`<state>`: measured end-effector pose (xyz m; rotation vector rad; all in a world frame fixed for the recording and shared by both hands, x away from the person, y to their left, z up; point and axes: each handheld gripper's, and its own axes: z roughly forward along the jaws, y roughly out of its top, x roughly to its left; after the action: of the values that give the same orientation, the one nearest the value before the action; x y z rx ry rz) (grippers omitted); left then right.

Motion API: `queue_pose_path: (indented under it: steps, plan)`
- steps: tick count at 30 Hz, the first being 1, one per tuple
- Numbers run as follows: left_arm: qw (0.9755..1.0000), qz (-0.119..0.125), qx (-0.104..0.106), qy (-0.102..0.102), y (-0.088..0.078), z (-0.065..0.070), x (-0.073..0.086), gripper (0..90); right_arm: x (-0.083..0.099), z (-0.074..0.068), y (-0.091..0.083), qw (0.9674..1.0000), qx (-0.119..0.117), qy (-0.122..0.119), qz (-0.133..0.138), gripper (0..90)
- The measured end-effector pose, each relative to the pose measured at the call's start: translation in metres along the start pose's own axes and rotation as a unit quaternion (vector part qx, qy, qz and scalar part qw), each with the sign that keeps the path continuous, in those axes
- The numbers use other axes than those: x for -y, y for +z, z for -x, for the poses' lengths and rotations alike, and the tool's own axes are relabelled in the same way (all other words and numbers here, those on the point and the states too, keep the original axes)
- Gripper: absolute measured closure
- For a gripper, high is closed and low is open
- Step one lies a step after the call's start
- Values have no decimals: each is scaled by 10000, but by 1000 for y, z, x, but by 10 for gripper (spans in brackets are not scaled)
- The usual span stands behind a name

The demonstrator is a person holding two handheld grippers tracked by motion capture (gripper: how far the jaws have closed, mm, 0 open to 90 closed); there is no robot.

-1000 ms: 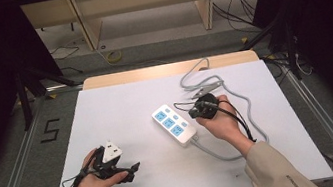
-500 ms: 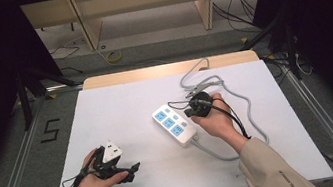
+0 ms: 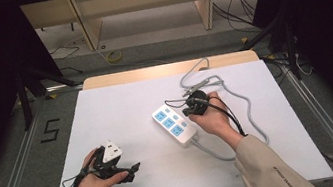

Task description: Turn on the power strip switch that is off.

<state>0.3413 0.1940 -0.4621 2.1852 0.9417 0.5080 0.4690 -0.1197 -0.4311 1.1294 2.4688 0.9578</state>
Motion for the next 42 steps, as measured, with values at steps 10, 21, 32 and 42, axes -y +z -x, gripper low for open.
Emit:
queue_pose_path:
  steps: [10,21,32,42]
  plan:
    - [10000,1,5,16,1,0,0,117,-7,-1,6,10000,-12,-17,-81,900]
    - [10000,-38,38,35,1,1,0,118,-13,-4,12,9997,-44,-88,-202,900]
    - [10000,-46,44,55,1,1,-1,119,-19,-5,18,9994,-43,-102,-316,900]
    - [10000,-42,42,58,1,2,-1,119,-23,-7,24,9989,-9,-166,-436,900]
